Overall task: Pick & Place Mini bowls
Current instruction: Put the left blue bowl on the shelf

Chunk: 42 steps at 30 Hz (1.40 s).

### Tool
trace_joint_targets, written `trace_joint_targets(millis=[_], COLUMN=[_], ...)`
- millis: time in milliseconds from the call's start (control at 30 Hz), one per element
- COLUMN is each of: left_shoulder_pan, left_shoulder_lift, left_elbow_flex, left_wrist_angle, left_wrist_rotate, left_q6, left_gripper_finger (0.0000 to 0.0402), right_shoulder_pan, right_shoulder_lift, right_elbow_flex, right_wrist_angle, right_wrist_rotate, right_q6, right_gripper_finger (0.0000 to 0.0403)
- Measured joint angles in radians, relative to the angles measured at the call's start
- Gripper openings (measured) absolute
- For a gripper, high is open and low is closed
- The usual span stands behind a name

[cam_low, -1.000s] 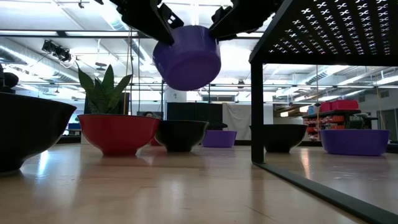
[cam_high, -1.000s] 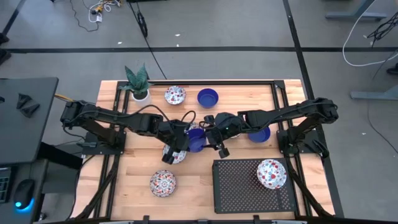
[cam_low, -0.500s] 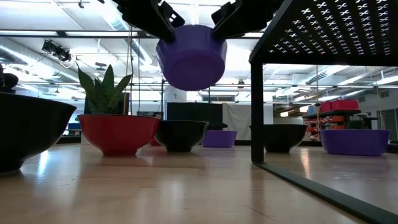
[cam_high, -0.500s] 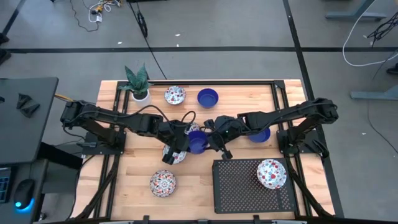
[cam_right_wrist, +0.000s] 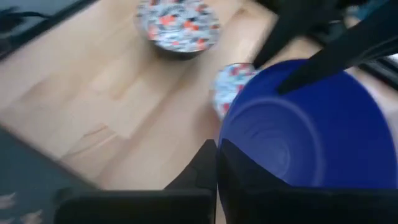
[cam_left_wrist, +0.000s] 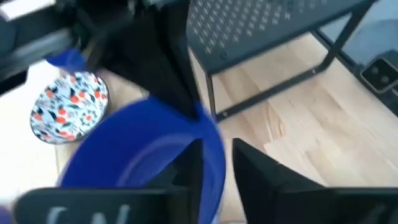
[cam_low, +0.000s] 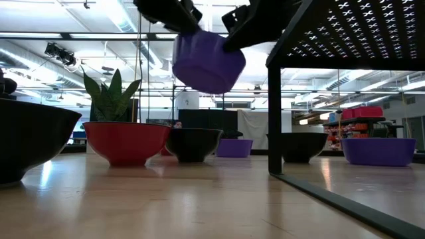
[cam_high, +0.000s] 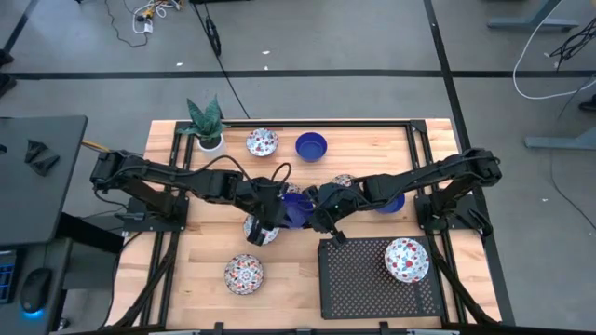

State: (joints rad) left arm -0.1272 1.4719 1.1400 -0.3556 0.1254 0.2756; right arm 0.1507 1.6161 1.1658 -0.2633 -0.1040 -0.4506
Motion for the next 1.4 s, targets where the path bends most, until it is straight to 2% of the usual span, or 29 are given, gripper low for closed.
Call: trace_joint_targets(millis=[267, 400, 567, 733, 900, 1100, 1300, 1400], left_shoulder_pan=[0.000, 0.000, 0.000, 0.000, 0.000, -0.006, -0.006, -0.006], left_shoulder_lift=[-0.051, -0.118, -0.223, -0.297, -0.311, -0.300, -0.299, -0.299], left_elbow_flex=[0.000, 0.000, 0.000, 0.000, 0.000, -0.019, -0.021, -0.021], left_wrist_angle=[0.027, 0.026, -0.009, -0.103, -0.225, -0.238, -0.231, -0.230], left_wrist_rotate=[0.051, 0.022, -0.208, -0.438, -0.488, -0.488, -0.488, -0.488], left_q6=[-0.003, -0.003, -0.028, -0.083, -0.187, -0.228, -0.231, -0.231], left_gripper_finger=[0.0189, 0.0214, 0.0218, 0.0206, 0.0198, 0.0197, 0.0197, 0.0197], right_shoulder_pan=[0.007, 0.030, 0.107, 0.213, 0.349, 0.533, 0.693, 0.746], right_shoulder_lift=[-0.006, -0.007, -0.032, -0.071, -0.076, -0.076, -0.076, -0.075], right_elbow_flex=[0.000, 0.000, 0.023, 0.149, 0.262, 0.281, 0.281, 0.281], right_wrist_angle=[-0.031, -0.032, -0.085, -0.242, -0.468, -0.476, -0.459, -0.477], right_wrist_rotate=[0.017, 0.016, 0.009, 0.009, 0.007, 0.032, 0.206, 0.267], right_q6=[0.027, 0.027, 0.024, 0.023, 0.031, 0.306, 0.581, 0.670], right_gripper_finger=[0.0002, 0.0002, 0.0002, 0.0002, 0.0002, 0.0002, 0.0002, 0.0002])
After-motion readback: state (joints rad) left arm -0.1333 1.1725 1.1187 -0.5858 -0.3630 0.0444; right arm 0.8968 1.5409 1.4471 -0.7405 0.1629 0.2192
